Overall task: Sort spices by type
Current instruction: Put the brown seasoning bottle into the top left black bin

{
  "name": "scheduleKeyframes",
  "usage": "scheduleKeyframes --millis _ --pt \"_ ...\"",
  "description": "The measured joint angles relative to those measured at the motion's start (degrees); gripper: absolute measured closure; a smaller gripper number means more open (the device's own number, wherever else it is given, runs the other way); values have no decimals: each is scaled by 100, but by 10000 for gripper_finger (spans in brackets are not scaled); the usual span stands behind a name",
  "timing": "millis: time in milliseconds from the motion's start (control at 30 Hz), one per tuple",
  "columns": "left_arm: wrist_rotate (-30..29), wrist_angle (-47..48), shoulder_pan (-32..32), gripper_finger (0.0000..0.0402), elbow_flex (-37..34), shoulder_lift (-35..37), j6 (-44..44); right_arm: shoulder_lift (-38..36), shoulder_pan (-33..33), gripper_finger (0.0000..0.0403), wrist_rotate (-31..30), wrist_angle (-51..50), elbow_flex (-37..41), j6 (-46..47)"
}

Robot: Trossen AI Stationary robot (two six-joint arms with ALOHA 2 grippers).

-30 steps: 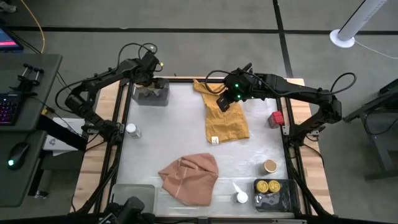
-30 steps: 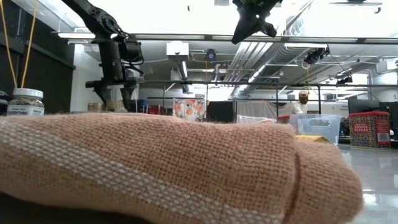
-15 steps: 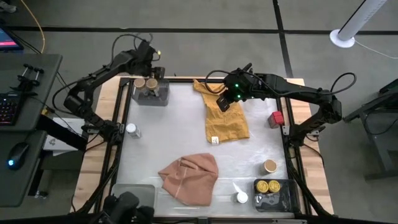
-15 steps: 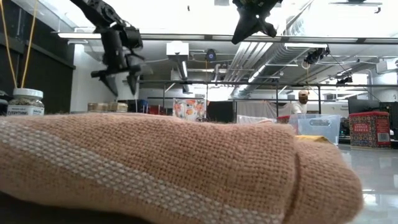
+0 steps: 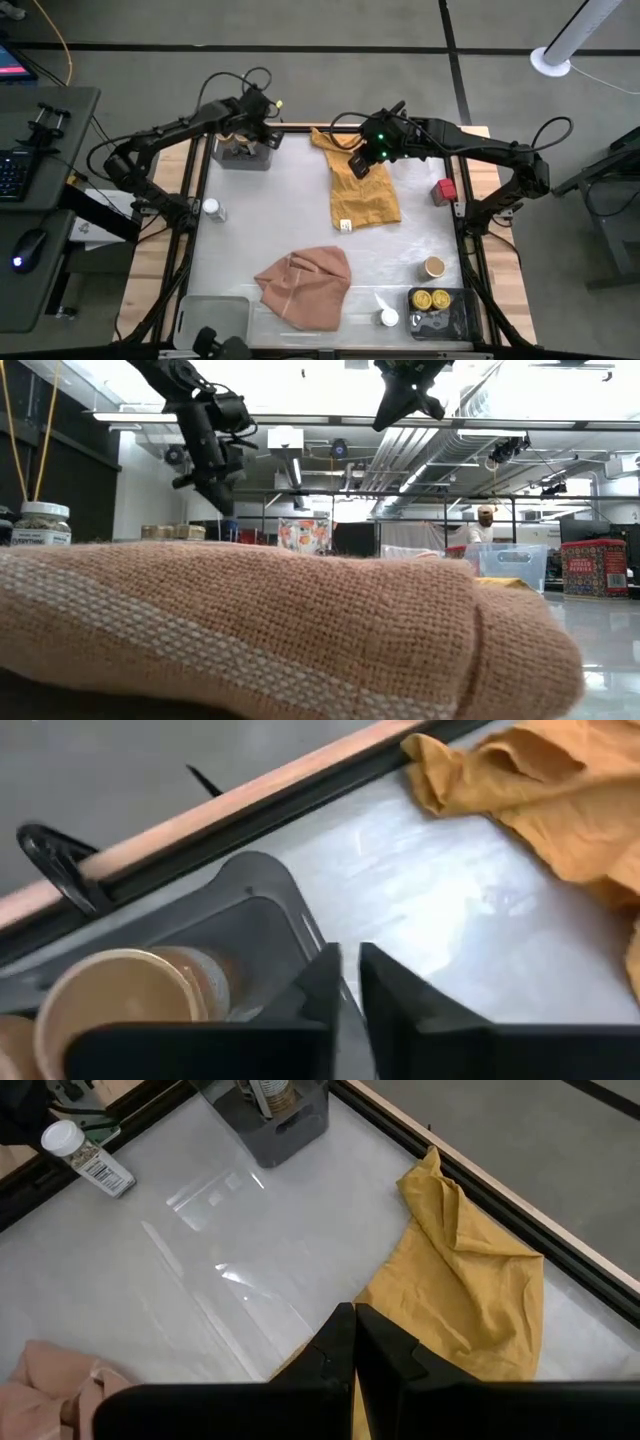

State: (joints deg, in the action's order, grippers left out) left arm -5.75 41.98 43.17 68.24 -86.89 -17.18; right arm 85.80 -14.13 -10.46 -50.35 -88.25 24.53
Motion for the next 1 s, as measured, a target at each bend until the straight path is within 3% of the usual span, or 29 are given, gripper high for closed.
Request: scheduleKeyframes --millis 500,800,1000 --pt "-273 -162 467 401 -660 0 -113 0 -9 402 -4 1 0 4" --pt "-276 -116 525 401 -606 0 -21 0 -9 402 -4 -56 0 38" --pt "3 -119 458 401 -66 5 38 -177 -9 402 -11 -92 4 -294"
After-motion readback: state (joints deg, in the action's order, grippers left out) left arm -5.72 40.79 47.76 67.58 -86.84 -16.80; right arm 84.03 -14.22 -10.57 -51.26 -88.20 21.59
